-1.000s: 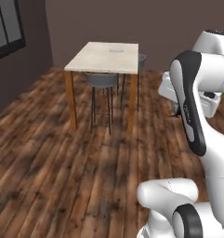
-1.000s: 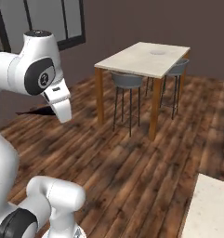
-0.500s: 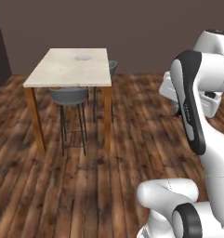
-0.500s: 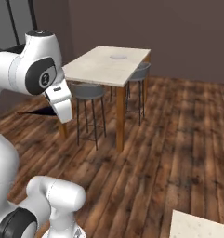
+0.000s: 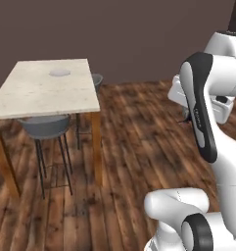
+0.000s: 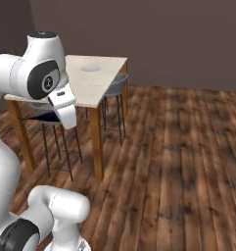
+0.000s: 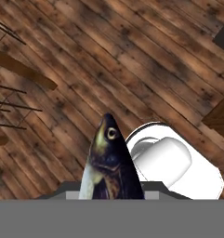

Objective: Take the fish from the fridge and place it on the digital scale on the counter by the fridge. Wait a few seconds for a reading, then move it to the plate on the dining counter.

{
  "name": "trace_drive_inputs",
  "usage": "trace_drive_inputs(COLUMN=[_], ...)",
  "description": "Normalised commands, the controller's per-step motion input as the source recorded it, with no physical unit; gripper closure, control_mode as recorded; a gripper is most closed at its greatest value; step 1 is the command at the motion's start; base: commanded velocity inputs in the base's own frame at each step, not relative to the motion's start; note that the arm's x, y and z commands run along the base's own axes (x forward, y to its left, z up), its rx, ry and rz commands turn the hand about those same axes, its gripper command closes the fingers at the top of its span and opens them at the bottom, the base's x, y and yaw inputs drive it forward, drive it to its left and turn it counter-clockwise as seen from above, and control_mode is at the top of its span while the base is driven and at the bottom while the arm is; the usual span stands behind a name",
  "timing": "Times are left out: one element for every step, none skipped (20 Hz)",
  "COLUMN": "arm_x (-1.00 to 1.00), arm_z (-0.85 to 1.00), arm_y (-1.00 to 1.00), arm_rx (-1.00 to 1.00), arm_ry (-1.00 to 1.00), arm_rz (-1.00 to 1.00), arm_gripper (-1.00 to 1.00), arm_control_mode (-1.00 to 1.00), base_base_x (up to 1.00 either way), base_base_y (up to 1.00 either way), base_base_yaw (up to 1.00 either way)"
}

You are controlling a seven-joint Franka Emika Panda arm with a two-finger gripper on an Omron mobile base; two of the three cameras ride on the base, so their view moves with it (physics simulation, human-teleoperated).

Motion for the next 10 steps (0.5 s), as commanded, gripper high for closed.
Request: trace_drive_inputs(arm_x=[0.00, 0.00, 0.00, 0.00, 0.00, 0.00, 0.00, 0.00, 0.00, 0.00], arm_z=[0.00, 0.00, 0.00, 0.00, 0.00, 0.00, 0.00, 0.00, 0.00, 0.00], arm_y=[0.00, 0.00, 0.00, 0.00, 0.00, 0.00, 0.00, 0.00, 0.00, 0.00], arm_rx=[0.00, 0.00, 0.00, 0.00, 0.00, 0.00, 0.00, 0.00, 0.00, 0.00], arm_ry=[0.00, 0.00, 0.00, 0.00, 0.00, 0.00, 0.00, 0.00, 0.00, 0.00], arm_rz=[0.00, 0.00, 0.00, 0.00, 0.00, 0.00, 0.00, 0.00, 0.00, 0.00], arm_gripper=[1.00, 1.00, 1.00, 1.00, 1.00, 1.00, 1.00, 1.00, 1.00, 1.00], arm_control_mode=[1.00, 1.00, 1.00, 1.00, 1.00, 1.00, 1.00, 1.00, 1.00, 1.00], base_base_x=[1.00, 1.00, 1.00, 1.00, 1.00, 1.00, 1.00, 1.00, 1.00, 1.00], base_base_y=[0.00, 0.01, 0.00, 0.00, 0.00, 0.00, 0.00, 0.00, 0.00, 0.00], base_base_yaw=[-0.25, -0.24, -0.23, -0.22, -0.20, -0.17, -0.13, -0.11, -0.06, -0.03])
